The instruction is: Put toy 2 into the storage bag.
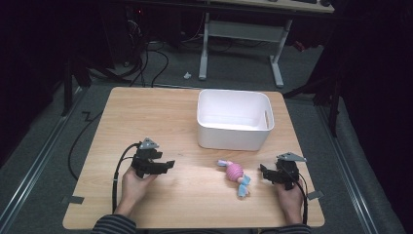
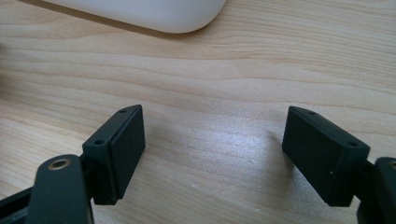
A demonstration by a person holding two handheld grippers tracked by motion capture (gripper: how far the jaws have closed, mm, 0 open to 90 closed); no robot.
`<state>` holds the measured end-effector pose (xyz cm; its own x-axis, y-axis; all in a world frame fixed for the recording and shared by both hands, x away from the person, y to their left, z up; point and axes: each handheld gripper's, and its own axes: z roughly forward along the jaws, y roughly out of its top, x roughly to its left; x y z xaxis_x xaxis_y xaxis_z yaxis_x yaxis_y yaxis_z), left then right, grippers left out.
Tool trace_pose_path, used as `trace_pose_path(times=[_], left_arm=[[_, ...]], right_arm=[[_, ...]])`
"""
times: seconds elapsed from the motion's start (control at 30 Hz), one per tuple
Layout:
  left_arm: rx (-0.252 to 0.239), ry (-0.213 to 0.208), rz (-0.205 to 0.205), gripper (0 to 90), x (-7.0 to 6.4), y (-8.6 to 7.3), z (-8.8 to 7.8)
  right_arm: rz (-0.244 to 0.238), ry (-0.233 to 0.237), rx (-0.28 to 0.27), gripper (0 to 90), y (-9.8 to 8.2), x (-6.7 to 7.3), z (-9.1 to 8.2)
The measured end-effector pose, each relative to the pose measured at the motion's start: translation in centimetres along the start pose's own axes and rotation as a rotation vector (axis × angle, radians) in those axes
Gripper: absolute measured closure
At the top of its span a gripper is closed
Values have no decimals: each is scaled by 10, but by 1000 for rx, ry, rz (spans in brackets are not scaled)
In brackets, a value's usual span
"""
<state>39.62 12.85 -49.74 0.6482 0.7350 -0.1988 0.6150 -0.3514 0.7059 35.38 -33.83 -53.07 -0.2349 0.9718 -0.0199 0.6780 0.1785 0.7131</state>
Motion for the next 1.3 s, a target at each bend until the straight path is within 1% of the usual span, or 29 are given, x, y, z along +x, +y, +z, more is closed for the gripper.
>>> trace_pose_path(times=[0.03, 0.07, 0.13, 0.2, 0.23, 0.3, 0.37, 0.4, 0.43, 0.57, 0.63, 0.7, 0.8, 0.87, 0.93, 1.0, 1.03, 1.13, 1.3], left_arm=[[18, 12, 1, 343, 0, -3, 3], [23, 19, 7, 342, 1, -5, 4], [27, 26, 3, 342, 2, -7, 6], [16, 36, -6, 342, 4, -9, 9], [3, 52, -5, 342, 4, -10, 10], [-6, 73, 3, 342, 4, -11, 12], [-12, 117, 23, 339, 5, -12, 14], [-17, 124, 26, 339, 5, -12, 15], [-25, 127, 21, 339, 6, -13, 16], [-20, 145, 17, 337, 10, -14, 21], [-19, 161, 21, 334, 12, -14, 23], [-15, 169, 17, 331, 13, -16, 27], [-39, 184, 15, 330, 14, -18, 28], [-49, 187, 12, 337, 15, -19, 28], [-59, 190, 22, 332, 14, -20, 30], [-56, 209, 39, 321, 12, -21, 31], [-51, 226, 49, 315, 10, -21, 32], [-48, 230, 38, 281, 11, -21, 31], [-48, 233, 38, 267, 10, -21, 31]], right_arm=[[0, 0, 0, 214, 0, 0, 0], [0, 0, 0, 214, 0, 0, 0], [-1, 1, 0, 214, 0, 0, 0], [-2, 2, -1, 214, 0, 0, 0], [-1, 1, 0, 214, 0, 0, 0], [-1, 1, 0, 214, 0, 0, 0], [-1, 1, 0, 214, 0, 0, 0], [-1, 2, 0, 214, 0, 0, 0], [-1, 2, 0, 214, 0, 0, 0], [0, 5, 2, 214, 1, 1, 1], [-9, 10, 0, 214, 1, 1, 1], [-13, 14, 1, 213, 2, 1, 1], [-10, 16, 4, 200, 2, 2, 2], [-15, 17, 3, 194, 2, 2, 2], [-15, 19, 5, 192, 2, 2, 2], [-15, 19, 5, 191, 2, 2, 2], [-15, 19, 5, 191, 2, 2, 2], [-13, 17, 5, 191, 2, 3, 2], [-16, 19, 5, 191, 2, 2, 2]])
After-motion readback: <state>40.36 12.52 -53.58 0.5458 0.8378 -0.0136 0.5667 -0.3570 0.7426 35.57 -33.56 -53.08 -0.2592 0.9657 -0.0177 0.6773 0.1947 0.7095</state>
